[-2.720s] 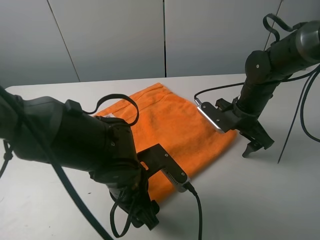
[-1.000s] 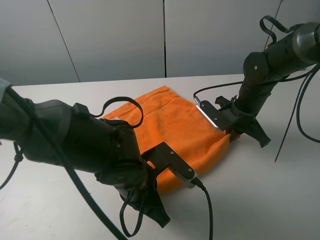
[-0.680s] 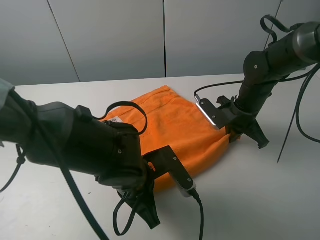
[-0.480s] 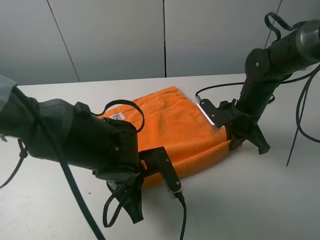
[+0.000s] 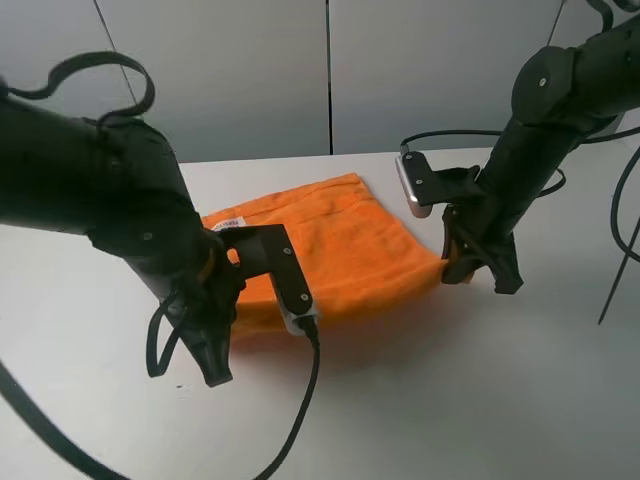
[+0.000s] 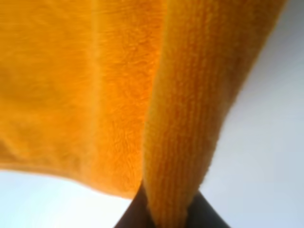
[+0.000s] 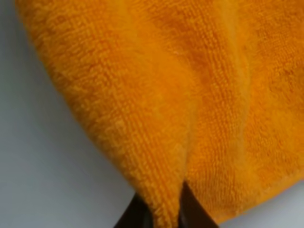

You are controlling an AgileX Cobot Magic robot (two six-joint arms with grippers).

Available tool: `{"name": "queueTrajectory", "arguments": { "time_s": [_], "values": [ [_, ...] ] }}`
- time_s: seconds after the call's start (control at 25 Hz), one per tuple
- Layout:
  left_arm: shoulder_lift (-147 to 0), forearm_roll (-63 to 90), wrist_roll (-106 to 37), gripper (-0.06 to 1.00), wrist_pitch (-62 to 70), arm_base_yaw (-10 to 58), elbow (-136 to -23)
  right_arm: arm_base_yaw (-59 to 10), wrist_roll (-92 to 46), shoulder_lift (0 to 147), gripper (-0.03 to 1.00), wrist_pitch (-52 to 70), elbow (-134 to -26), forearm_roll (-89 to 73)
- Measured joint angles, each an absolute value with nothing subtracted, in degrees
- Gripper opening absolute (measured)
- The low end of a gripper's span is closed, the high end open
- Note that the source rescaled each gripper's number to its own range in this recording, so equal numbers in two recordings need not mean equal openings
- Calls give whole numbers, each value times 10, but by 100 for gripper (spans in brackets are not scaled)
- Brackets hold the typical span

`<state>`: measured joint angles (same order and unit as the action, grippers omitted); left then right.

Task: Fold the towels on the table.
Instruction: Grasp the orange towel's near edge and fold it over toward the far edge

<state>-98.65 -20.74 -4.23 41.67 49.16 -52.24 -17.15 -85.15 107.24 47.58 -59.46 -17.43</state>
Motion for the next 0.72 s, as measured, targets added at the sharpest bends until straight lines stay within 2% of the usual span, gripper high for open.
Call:
{"name": "queueTrajectory", "arguments": {
  "time_s": [0.24,0.48,0.72],
  "values": [
    [-944,-204,-137,0,454,438,-522,-173,-800,1051,1,489,-592,-247],
    [-925,-189,-209,0,461,375,-522,-211,-784,1015,1,466,-592,-258],
    [-881,-204,-227,0,458,361,-522,-222,-762,1012,1,436,-599,-243]
  ]
}}
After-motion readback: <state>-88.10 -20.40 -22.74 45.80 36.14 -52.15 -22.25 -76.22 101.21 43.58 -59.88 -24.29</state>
